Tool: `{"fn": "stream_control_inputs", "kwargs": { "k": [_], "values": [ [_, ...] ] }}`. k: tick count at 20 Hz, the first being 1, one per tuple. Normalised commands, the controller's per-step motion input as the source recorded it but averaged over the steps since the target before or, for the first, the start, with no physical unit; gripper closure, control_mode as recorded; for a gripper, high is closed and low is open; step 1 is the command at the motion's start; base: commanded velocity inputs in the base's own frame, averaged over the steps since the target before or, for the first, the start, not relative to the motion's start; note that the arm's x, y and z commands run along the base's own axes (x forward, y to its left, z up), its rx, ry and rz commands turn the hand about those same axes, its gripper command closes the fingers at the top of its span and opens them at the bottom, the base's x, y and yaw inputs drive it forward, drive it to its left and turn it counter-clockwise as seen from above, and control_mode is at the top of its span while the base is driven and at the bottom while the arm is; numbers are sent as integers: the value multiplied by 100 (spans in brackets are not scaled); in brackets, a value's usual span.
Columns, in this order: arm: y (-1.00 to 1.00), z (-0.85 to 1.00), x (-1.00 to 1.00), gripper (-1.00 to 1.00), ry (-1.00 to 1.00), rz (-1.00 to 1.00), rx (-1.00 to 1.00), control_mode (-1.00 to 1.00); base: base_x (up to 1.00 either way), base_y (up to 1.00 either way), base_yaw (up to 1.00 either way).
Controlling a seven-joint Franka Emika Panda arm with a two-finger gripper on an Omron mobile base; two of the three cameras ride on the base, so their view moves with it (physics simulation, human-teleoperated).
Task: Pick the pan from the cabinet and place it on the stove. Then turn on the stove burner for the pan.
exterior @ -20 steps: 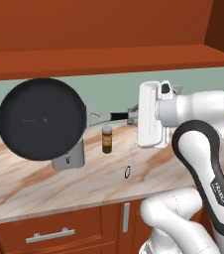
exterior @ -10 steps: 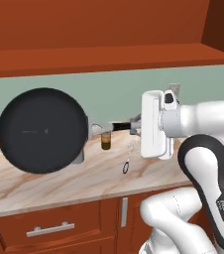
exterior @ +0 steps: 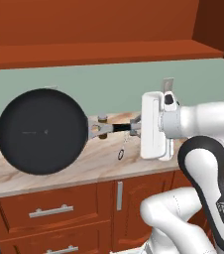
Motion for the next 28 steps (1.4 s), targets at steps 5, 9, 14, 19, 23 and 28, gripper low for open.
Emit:
{"fn": "stream_control_inputs", "kwargs": {
  "k": [5, 9, 14, 19, 23, 28],
  "values": [
    [0, 0, 0, 100, 0, 0, 0, 100, -59, 25, -1],
    [0, 0, 0, 100, 0, 0, 0, 100, -57, 30, 0],
    [0, 0, 0, 100, 0, 0, 0, 100, -51, 32, 0],
    [0, 0, 0, 100, 0, 0, 0, 100, -48, 31, 0],
    [0, 0, 0, 100, 0, 0, 0, 100, -49, 31, 0],
    [0, 0, 0, 100, 0, 0, 0, 100, -57, 34, 0]
  ]
}}
